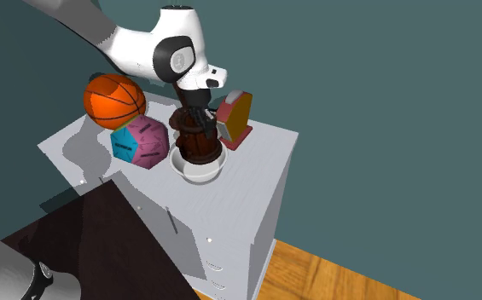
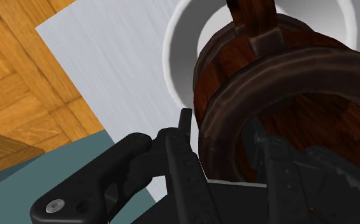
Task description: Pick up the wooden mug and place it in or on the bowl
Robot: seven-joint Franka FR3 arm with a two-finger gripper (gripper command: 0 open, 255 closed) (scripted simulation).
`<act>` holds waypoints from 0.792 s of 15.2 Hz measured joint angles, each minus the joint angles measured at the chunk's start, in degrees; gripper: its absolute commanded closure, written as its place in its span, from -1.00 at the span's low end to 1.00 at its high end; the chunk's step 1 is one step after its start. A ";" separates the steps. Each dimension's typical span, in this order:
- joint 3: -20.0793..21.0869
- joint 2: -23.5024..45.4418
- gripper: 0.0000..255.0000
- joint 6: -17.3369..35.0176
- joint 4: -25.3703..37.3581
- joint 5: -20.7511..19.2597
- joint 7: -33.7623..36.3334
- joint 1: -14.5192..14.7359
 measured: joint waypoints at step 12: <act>0.29 -2.65 -1.00 -3.01 0.53 0.56 -0.22 0.12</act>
